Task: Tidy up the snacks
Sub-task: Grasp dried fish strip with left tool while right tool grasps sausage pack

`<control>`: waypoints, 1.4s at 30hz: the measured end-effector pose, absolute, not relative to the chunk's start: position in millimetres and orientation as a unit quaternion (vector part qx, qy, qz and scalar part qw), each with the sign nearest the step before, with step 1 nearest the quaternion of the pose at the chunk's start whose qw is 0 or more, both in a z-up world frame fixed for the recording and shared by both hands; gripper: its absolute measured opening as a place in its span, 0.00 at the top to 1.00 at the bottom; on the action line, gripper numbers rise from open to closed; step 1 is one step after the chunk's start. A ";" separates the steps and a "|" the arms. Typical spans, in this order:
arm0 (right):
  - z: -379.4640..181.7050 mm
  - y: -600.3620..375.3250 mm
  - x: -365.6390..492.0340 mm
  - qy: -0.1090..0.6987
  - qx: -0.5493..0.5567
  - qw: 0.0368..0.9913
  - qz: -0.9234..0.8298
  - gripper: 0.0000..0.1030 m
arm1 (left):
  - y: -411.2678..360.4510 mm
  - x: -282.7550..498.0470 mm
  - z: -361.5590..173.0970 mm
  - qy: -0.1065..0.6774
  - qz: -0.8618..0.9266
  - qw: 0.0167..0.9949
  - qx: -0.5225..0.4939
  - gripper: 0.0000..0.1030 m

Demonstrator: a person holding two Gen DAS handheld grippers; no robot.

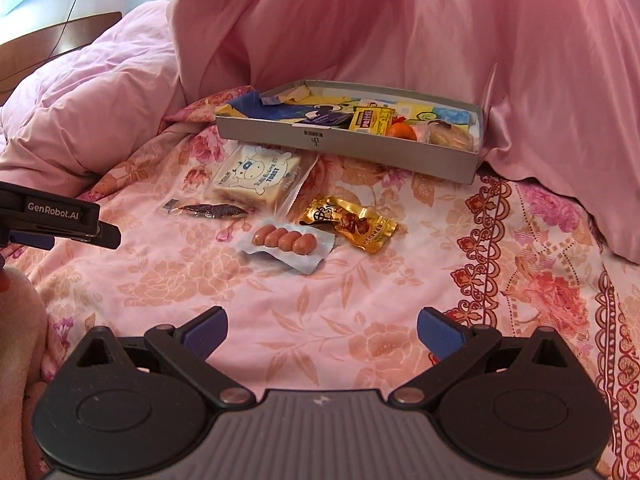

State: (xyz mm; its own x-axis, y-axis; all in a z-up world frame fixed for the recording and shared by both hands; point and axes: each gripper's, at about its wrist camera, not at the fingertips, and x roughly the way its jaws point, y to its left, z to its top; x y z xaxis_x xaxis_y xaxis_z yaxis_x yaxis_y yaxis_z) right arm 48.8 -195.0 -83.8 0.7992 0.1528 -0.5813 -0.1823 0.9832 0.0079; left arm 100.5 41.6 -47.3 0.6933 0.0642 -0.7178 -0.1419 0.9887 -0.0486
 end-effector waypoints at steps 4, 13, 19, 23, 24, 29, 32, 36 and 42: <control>-83.9 -196.0 62.0 0.311 -0.025 0.944 0.103 0.00 | 40.8 109.2 -52.4 0.390 0.047 0.918 -0.050 0.06; -86.8 -194.1 108.6 0.289 -0.078 0.941 0.159 0.00 | 43.8 142.8 -58.5 0.377 0.003 0.924 -0.057 0.06; -101.1 -201.1 142.1 0.282 -0.079 0.930 0.223 0.00 | 46.9 183.2 -64.3 0.381 -0.063 0.921 -0.041 0.06; -108.4 -199.6 152.9 0.279 -0.087 0.920 0.260 0.00 | 48.1 209.6 -70.3 0.378 -0.112 0.918 -0.032 0.06; -109.8 -198.6 155.4 0.278 -0.090 0.918 0.267 0.00 | 46.8 216.0 -70.2 0.375 -0.128 0.918 -0.020 0.06; -116.5 -196.6 167.7 0.282 -0.086 0.911 0.290 0.00 | 41.6 248.2 -73.0 0.382 -0.198 0.901 0.056 0.06; -119.1 -193.4 172.5 0.280 -0.090 0.907 0.302 0.00 | 44.6 265.6 -79.1 0.399 -0.231 0.884 0.072 0.06; -122.1 -188.3 180.7 0.275 -0.092 0.904 0.315 0.00 | 47.5 288.1 -86.2 0.431 -0.249 0.865 0.058 0.06; -128.3 -184.3 188.8 0.287 -0.083 0.892 0.340 0.00 | 50.8 296.8 -89.0 0.460 -0.279 0.843 0.012 0.06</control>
